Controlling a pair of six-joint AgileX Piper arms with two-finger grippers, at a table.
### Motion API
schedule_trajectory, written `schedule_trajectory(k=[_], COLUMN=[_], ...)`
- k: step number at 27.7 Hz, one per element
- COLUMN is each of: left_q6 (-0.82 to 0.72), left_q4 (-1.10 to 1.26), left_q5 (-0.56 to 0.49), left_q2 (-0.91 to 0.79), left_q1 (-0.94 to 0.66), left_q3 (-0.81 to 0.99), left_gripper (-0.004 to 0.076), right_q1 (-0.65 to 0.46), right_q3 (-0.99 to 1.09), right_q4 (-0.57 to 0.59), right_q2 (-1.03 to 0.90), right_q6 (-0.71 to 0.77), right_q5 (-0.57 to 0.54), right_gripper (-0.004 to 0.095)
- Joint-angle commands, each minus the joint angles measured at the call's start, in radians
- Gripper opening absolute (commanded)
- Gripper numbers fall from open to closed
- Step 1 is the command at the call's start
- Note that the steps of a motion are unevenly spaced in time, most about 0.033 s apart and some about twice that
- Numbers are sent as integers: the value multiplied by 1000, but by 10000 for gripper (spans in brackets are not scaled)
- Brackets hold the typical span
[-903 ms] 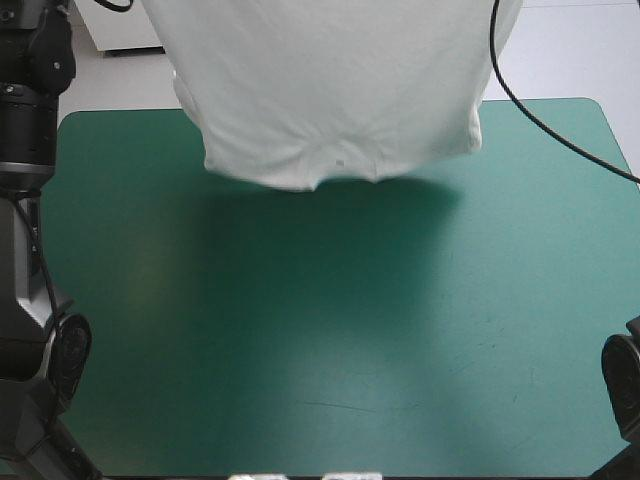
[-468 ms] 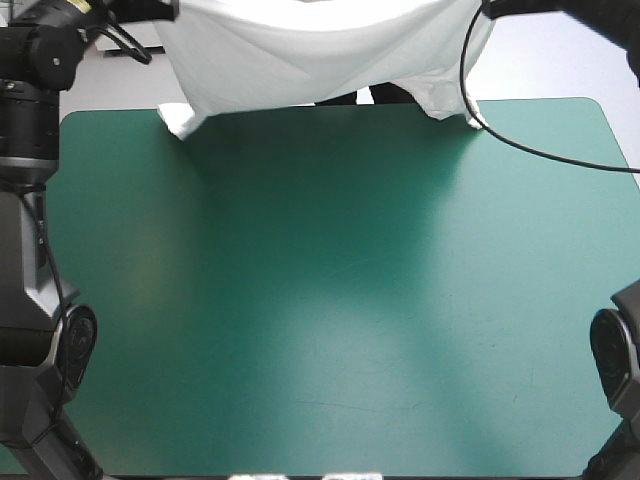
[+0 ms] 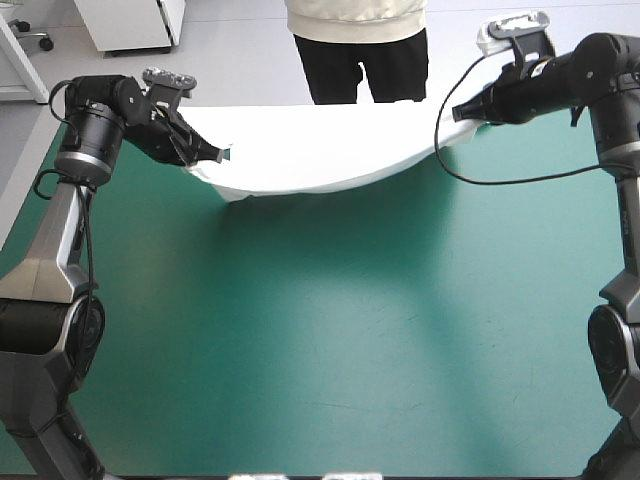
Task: Fold the cloth
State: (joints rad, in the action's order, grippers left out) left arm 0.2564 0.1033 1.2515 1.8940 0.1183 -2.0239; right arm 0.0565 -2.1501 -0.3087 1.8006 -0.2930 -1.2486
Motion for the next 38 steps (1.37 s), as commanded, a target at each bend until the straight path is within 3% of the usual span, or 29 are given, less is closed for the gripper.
schedule_trajectory(k=[1,9,17,29,34,38], left_q6=[13,33,50,52,38,36], left_q4=[51,84,84,84,88,88], left_q5=[-11,-70,-172,-221,-260,-315], left_q2=[-72,-138,-342,-603,-680,-690], left_q1=[0,0,0,0,0,0], left_q3=[72,319,691,1093,1185,1194], left_gripper=[-9,-9,-9,-9,-9,-9], right_q1=[-5,-5,-5,-5,-5,-5], right_q3=[159,618,956,1221,1300,1328], right_q4=[-17,0,15,32,32,30], right_q2=[-103,-230,-353,-518,-567,-579], right_q6=[-18,-32,-41,-35,-21,-17], right_q5=[38,207,244,236,241,318], right_gripper=[-13,-13,-13,-13,-13,-13])
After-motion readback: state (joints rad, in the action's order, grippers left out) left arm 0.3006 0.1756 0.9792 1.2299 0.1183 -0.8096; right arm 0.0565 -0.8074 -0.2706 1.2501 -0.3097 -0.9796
